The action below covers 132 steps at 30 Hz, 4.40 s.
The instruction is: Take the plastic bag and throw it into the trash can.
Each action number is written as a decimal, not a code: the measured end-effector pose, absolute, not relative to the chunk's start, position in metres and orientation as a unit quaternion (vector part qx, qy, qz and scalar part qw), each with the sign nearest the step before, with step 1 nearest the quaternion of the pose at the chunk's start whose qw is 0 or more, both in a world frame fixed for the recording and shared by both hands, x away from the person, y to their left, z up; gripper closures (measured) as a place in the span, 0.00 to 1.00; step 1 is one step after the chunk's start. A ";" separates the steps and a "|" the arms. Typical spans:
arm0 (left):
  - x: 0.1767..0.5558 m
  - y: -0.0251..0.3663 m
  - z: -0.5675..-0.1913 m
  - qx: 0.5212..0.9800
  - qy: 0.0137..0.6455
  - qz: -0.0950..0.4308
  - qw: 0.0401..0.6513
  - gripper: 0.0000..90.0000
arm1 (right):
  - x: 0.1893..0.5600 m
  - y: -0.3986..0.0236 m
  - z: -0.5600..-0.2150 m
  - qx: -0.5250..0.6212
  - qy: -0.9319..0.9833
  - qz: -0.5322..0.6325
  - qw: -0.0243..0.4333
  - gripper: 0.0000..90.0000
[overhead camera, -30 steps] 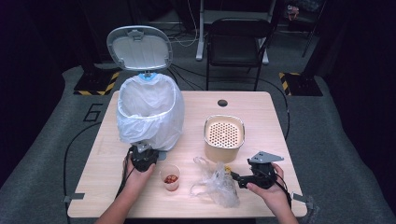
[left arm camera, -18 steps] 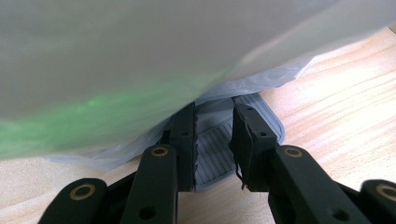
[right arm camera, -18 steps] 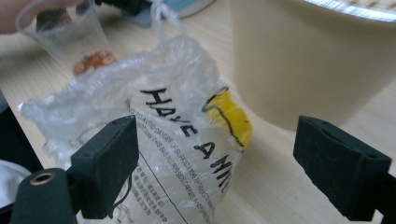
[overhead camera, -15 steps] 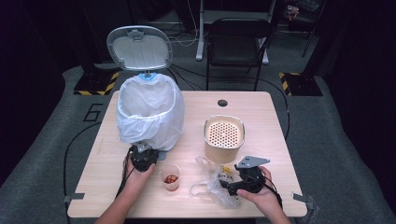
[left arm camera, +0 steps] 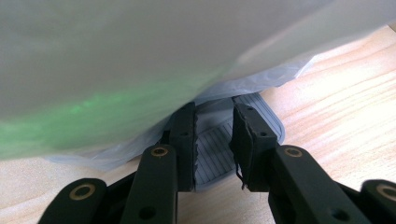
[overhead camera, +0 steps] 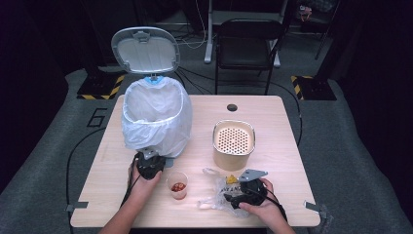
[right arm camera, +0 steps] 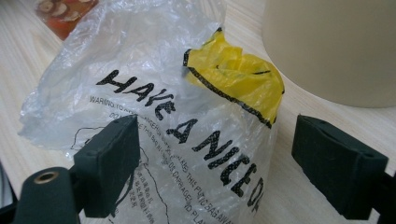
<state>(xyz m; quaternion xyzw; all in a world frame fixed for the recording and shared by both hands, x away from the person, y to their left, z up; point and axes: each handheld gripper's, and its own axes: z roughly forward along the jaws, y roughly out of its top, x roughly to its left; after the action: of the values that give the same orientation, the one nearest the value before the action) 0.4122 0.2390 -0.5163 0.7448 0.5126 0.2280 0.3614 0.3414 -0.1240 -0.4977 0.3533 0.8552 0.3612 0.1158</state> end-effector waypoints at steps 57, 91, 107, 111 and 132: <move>0.412 0.239 -0.517 0.743 0.513 0.232 0.362 0.78 | 0.335 -0.115 -0.482 0.288 0.875 0.372 0.111 0.95; 0.412 0.239 -0.517 0.745 0.506 0.235 0.366 0.78 | 0.345 -0.130 -0.342 0.259 0.860 0.433 0.079 0.95; 0.413 0.240 -0.517 0.747 0.509 0.234 0.358 0.78 | 0.366 -0.118 -0.298 0.246 0.861 0.434 0.099 0.95; 0.412 0.239 -0.517 0.741 0.515 0.233 0.363 0.78 | 0.371 -0.117 -0.291 0.246 0.859 0.437 0.101 0.95; 0.413 0.239 -0.517 0.742 0.511 0.243 0.359 0.78 | 0.403 -0.095 -0.259 0.236 0.858 0.442 0.110 0.94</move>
<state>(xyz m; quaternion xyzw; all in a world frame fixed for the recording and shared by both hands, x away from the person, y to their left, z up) 0.4126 0.2394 -0.5167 0.7423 0.5106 0.2431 0.3593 0.4033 -0.0947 -0.2594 0.2363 0.8582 0.4423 0.1099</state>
